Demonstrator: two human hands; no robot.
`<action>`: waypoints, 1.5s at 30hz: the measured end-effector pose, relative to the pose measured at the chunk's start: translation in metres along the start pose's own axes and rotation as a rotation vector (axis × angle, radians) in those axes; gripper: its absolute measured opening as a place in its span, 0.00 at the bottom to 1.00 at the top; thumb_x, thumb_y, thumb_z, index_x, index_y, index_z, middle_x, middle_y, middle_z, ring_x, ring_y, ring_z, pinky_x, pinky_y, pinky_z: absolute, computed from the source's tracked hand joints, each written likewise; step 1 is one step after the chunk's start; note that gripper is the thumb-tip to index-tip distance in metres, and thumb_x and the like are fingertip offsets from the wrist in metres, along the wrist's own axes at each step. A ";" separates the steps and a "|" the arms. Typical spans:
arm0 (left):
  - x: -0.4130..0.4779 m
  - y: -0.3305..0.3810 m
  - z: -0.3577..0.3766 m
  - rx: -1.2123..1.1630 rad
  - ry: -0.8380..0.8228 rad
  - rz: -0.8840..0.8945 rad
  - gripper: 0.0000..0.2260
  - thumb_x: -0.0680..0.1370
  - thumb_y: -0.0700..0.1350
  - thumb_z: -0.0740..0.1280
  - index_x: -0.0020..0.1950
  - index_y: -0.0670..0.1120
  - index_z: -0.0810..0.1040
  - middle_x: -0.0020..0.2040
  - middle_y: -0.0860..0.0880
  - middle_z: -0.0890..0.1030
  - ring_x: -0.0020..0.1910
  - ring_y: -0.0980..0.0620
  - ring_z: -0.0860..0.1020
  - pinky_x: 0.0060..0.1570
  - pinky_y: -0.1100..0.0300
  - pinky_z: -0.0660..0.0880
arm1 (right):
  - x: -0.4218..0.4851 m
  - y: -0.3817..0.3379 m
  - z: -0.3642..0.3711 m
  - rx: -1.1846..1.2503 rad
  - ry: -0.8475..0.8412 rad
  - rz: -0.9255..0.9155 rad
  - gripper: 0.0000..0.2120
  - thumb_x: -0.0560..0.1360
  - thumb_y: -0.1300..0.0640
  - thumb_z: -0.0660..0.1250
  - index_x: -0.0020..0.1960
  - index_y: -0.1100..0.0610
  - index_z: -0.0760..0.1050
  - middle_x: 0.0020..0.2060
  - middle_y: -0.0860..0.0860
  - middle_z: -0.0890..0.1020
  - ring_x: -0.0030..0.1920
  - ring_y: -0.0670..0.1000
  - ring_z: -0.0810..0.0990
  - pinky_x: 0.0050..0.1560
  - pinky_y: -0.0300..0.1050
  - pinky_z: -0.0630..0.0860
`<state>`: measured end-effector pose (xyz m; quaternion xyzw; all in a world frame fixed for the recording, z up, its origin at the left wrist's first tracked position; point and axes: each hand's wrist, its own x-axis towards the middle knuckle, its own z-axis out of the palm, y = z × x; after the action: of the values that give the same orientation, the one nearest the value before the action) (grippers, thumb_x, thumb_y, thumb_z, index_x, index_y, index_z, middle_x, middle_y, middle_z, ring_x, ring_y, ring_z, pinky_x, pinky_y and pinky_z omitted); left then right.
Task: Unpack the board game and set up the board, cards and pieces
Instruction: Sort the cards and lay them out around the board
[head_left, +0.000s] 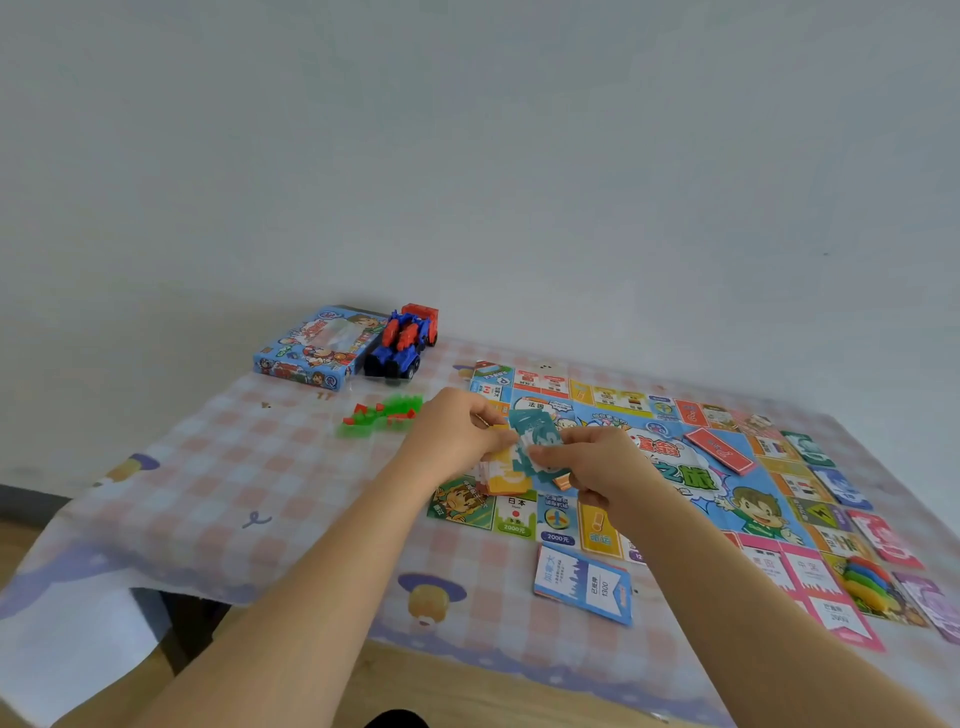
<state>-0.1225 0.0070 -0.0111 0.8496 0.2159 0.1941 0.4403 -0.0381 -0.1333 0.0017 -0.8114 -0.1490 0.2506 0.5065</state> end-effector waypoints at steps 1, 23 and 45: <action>0.001 0.000 0.000 0.000 0.000 0.001 0.08 0.71 0.49 0.74 0.46 0.48 0.81 0.41 0.48 0.83 0.37 0.52 0.80 0.42 0.55 0.79 | 0.000 0.000 0.000 0.006 0.015 -0.001 0.12 0.70 0.57 0.74 0.52 0.60 0.80 0.37 0.53 0.80 0.27 0.46 0.65 0.23 0.37 0.62; -0.013 0.020 0.027 0.201 -0.185 0.176 0.10 0.72 0.45 0.73 0.53 0.52 0.82 0.49 0.57 0.82 0.36 0.64 0.73 0.34 0.70 0.67 | -0.019 0.013 -0.032 -0.476 0.096 -0.210 0.04 0.67 0.60 0.75 0.40 0.53 0.83 0.31 0.47 0.80 0.27 0.44 0.72 0.26 0.37 0.69; -0.014 0.022 0.027 0.386 -0.160 0.232 0.08 0.73 0.44 0.71 0.51 0.51 0.83 0.46 0.53 0.83 0.42 0.57 0.78 0.46 0.59 0.77 | -0.025 0.012 -0.026 -0.690 0.115 -0.348 0.07 0.73 0.55 0.70 0.50 0.51 0.84 0.40 0.47 0.84 0.30 0.43 0.75 0.32 0.35 0.73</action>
<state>-0.1158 -0.0294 -0.0093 0.9498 0.1142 0.1308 0.2603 -0.0443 -0.1706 0.0070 -0.9094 -0.3314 0.0502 0.2465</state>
